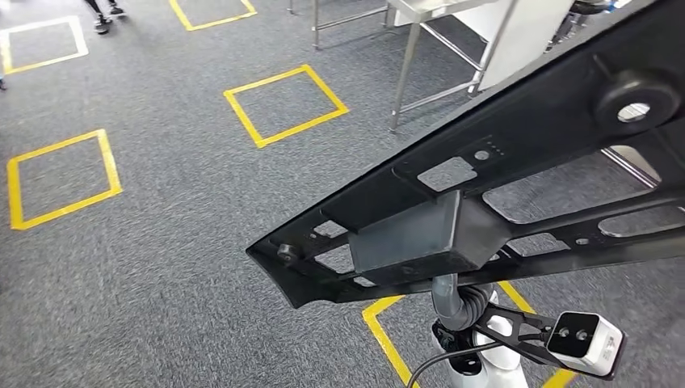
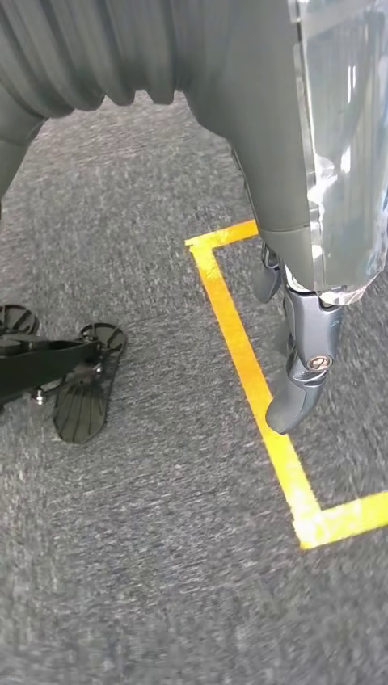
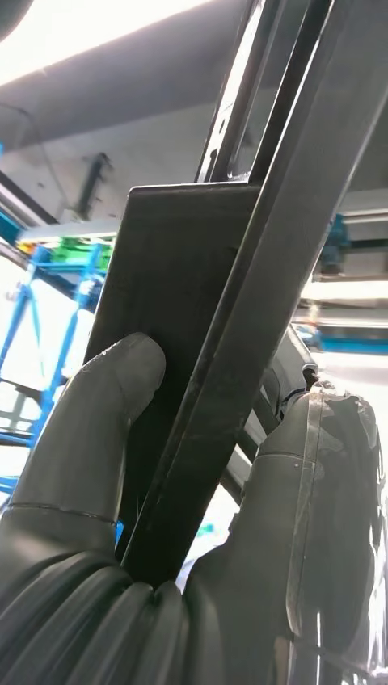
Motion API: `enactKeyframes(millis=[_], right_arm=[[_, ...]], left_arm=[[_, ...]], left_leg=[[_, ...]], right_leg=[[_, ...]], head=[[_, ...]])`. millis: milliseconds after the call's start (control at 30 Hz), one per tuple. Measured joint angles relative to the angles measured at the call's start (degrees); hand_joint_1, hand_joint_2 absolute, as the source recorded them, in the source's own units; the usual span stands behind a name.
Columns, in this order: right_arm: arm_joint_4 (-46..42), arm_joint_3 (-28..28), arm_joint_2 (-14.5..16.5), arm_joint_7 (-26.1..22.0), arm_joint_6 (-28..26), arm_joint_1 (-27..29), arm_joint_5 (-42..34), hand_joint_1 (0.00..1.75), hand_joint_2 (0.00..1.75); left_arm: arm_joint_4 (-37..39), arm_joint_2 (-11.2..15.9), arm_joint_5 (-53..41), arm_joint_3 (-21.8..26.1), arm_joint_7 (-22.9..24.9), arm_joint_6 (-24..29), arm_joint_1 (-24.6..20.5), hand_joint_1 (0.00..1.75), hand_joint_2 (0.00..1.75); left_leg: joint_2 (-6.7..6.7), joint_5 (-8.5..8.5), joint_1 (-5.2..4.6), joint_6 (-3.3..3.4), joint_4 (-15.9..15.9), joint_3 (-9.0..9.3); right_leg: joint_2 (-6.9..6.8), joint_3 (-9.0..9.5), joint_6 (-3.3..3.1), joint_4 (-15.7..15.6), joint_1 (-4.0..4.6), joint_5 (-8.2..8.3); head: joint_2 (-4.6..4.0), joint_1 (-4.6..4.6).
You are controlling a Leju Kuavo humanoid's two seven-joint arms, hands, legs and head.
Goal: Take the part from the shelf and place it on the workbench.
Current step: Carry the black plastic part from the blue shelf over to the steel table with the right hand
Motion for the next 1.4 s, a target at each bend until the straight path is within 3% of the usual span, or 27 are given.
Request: enactKeyframes(millis=[33,100,167,233,300,367,433,467,500,533,600,667,733,767,833,867,900,967,1000,1067,1133,1200,1267,1333,1400], right_arm=[[0.1,0.0,0.0,0.0,-0.1,0.0,0.0,1.75,1.75],[0.1,0.0,0.0,0.0,-0.4,0.0,0.1,1.75,1.75],[0.1,0.0,0.0,0.0,-0.7,-0.1,0.1,1.75,1.75],[0.1,0.0,0.0,0.0,-0.8,0.1,0.1,1.75,1.75],[0.1,0.0,0.0,0.0,-0.8,0.1,0.1,1.75,1.75],[0.1,0.0,0.1,0.0,-0.9,0.0,0.1,1.75,1.75],[0.3,0.0,0.2,0.0,-0.9,0.1,0.0,1.75,1.75],[0.4,0.1,0.2,0.0,-0.9,0.2,0.0,1.75,1.75],[0.5,0.1,0.2,0.0,-0.9,0.2,0.0,1.75,1.75],[0.6,0.1,0.2,0.0,-0.9,0.2,0.0,1.75,1.75],[0.6,0.1,0.2,0.0,-0.9,0.1,0.0,1.75,1.75],[0.7,0.3,0.3,0.0,-1.0,0.1,0.1,1.75,1.75],[0.8,0.3,0.4,0.0,-1.0,0.2,0.1,1.75,1.75],[0.8,0.3,0.4,0.0,-1.0,0.2,0.1,1.75,1.75],[0.8,0.3,0.4,0.0,-1.1,0.1,0.0,1.75,1.75],[0.8,0.3,0.4,0.0,-1.1,0.1,0.0,1.75,1.75],[0.9,0.3,0.4,0.0,-1.1,0.1,0.0,1.75,1.75],[1.1,0.3,0.3,0.0,-1.1,0.1,-0.2,1.75,1.75],[1.3,0.3,0.3,0.0,-1.1,0.1,-0.3,1.75,1.75],[1.4,0.3,0.3,0.0,-1.0,0.1,-0.5,1.75,1.75],[1.5,0.3,0.3,0.0,-0.8,-0.2,-0.6,1.75,1.75],[1.7,0.4,0.3,0.0,-0.8,-0.6,-0.7,1.75,1.75],[1.8,0.4,0.3,0.0,-0.8,-0.7,-0.8,1.75,1.75],[1.9,0.4,0.3,0.0,-0.8,-0.9,-0.9,1.75,1.75],[2.1,0.5,0.3,0.0,-0.8,-1.2,-1.0,1.75,1.75]], left_arm=[[0.0,0.0,-0.1,0.0,0.0,-0.1,-0.1,0.00,1.75],[0.0,-0.1,-0.2,0.0,0.0,-0.2,-0.1,0.00,1.75],[0.0,-0.1,-0.2,0.0,0.0,-0.3,-0.2,0.00,1.75],[0.0,-0.1,-0.3,-0.1,0.0,-0.3,-0.3,0.00,1.75],[0.0,-0.2,-0.3,-0.1,0.1,-0.4,-0.5,0.00,1.75],[0.0,-0.3,-0.3,-0.1,0.3,-0.5,-0.4,0.00,1.75],[0.0,-0.3,-0.3,-0.1,0.4,-0.5,-0.1,0.00,1.75],[0.0,-0.3,-0.3,-0.1,0.4,-0.5,0.0,0.00,1.75],[0.0,-0.3,-0.3,-0.1,0.4,-0.5,0.1,0.00,1.75],[0.0,-0.3,-0.3,-0.1,0.4,-0.5,0.0,0.00,1.75],[0.0,-0.3,-0.2,-0.1,0.5,-0.5,0.0,0.00,1.75],[0.0,-0.3,-0.2,-0.1,0.5,-0.5,0.0,0.00,1.75],[0.0,-0.4,-0.2,-0.1,0.5,-0.4,-0.1,0.00,1.75],[0.0,-0.4,-0.2,-0.1,0.5,-0.3,-0.2,0.00,1.75],[0.0,-0.5,-0.2,-0.1,0.5,-0.3,-0.3,0.00,1.75],[0.0,-0.6,-0.2,-0.1,0.5,-0.3,-0.2,0.00,1.75],[0.0,-0.6,-0.2,-0.1,0.5,-0.3,-0.1,0.00,1.75],[0.0,-0.6,-0.1,-0.1,0.5,-0.3,0.0,0.00,1.75],[0.0,-0.6,0.0,-0.1,0.5,-0.3,0.0,0.00,1.75],[0.0,-0.7,0.0,0.0,0.5,-0.2,-0.1,0.00,1.75],[0.0,-0.8,0.2,0.1,0.5,-0.1,-0.1,0.00,1.75],[0.0,-0.9,0.5,0.2,0.5,0.1,-0.3,0.00,1.75],[0.0,-0.9,0.7,0.3,0.4,0.3,-0.5,0.00,1.75],[0.0,-0.9,0.9,0.4,0.4,0.5,-0.8,0.00,1.75],[0.0,-1.0,1.0,0.7,0.3,0.7,-0.7,0.00,1.75]], left_leg=[[0.64,-0.14,-0.01,-0.13,0.0,0.19],[1.72,-0.51,-0.20,-0.61,0.0,0.63],[2.68,-0.86,-0.43,-1.24,0.1,0.96],[3.62,-1.18,-0.43,-1.87,0.1,1.24],[2.03,-2.63,-0.22,-2.43,1.9,0.78],[-0.97,-6.04,-0.03,-2.79,8.0,-1.92],[-2.13,-8.78,-0.01,-2.98,15.3,-5.60],[-2.29,-8.70,-0.01,-3.01,16.9,-6.60],[-2.37,-7.40,0.00,-2.98,16.1,-6.51],[-2.69,-5.20,0.05,-2.90,13.1,-5.39],[-5.05,-1.43,0.28,-2.63,5.1,-2.15],[-7.04,-0.52,0.33,-2.24,1.4,-0.50],[-6.49,-0.49,0.25,-1.63,1.1,-0.30],[-5.88,-0.31,0.30,-1.22,0.8,-0.19],[-4.46,0.05,0.47,-0.39,0.2,0.01],[-3.69,0.08,0.36,-0.13,0.1,0.05],[-2.89,0.04,0.27,0.05,0.1,0.02],[-1.25,-0.09,0.17,0.11,0.2,0.03],[-0.49,-0.18,0.16,0.07,0.2,0.07],[0.81,-0.45,0.15,-0.18,0.2,0.37],[1.88,-0.82,-0.10,-0.72,0.3,0.71],[2.85,-1.11,-0.31,-1.38,0.3,0.98],[3.58,-1.39,-0.20,-2.03,0.3,1.35],[1.73,-3.17,0.03,-2.57,2.7,0.62],[-1.21,-6.85,0.22,-2.92,9.5,-2.53]], right_leg=[[-0.66,1.92,-0.06,-3.5,-0.03,1.91],[-3.33,6.19,-0.63,-11.5,0.35,4.71],[-4.50,7.75,-1.38,-14.6,0.88,5.19],[-3.10,7.69,-2.02,-14.7,0.92,5.32],[-1.80,7.93,-2.73,-15.2,0.57,5.59],[-0.52,8.09,-3.25,-15.4,0.39,5.72],[1.01,8.08,-3.45,-15.3,0.49,5.68],[1.88,8.09,-3.46,-15.2,0.53,5.66],[2.74,8.13,-3.41,-15.1,0.52,5.62],[3.59,8.20,-3.30,-14.9,0.48,5.54],[5.10,8.13,-2.87,-14.4,0.42,5.28],[6.33,7.73,-2.23,-14.1,0.32,5.22],[7.38,7.41,-1.46,-14.2,0.20,5.46],[6.84,7.27,-1.13,-14.1,0.25,5.36],[3.87,5.87,-0.71,-11.3,0.49,3.61],[2.02,4.35,-0.59,-8.2,0.46,1.94],[1.04,2.36,-0.44,-4.3,0.35,0.14],[0.45,-0.57,-0.14,1.4,0.04,-1.44],[0.26,-0.59,-0.04,1.3,-0.07,-0.70],[-1.00,2.90,-0.12,-5.2,-0.12,2.97],[-3.03,6.70,-0.61,-12.4,0.33,5.31],[-3.35,7.58,-1.18,-14.5,0.82,5.41],[-2.05,7.64,-1.80,-14.8,0.73,5.61],[-0.89,7.99,-2.49,-15.4,0.35,5.94],[0.30,8.08,-2.92,-15.6,0.17,6.07]], head=[[0.00,-0.01],[0.00,0.00],[0.00,-0.01],[0.00,-0.01],[0.00,-0.02],[0.00,-0.02],[0.00,-0.01],[0.00,-0.01],[0.00,-0.01],[0.00,-0.01],[0.00,-0.01],[0.00,-0.02],[0.00,-0.02],[0.00,0.00],[0.00,-0.01],[0.00,-0.01],[0.00,-0.01],[0.00,-0.01],[0.00,-0.01],[0.00,-0.01],[0.00,-0.01],[0.00,-0.01],[0.00,-0.01],[0.00,-0.01],[0.00,-0.01]])
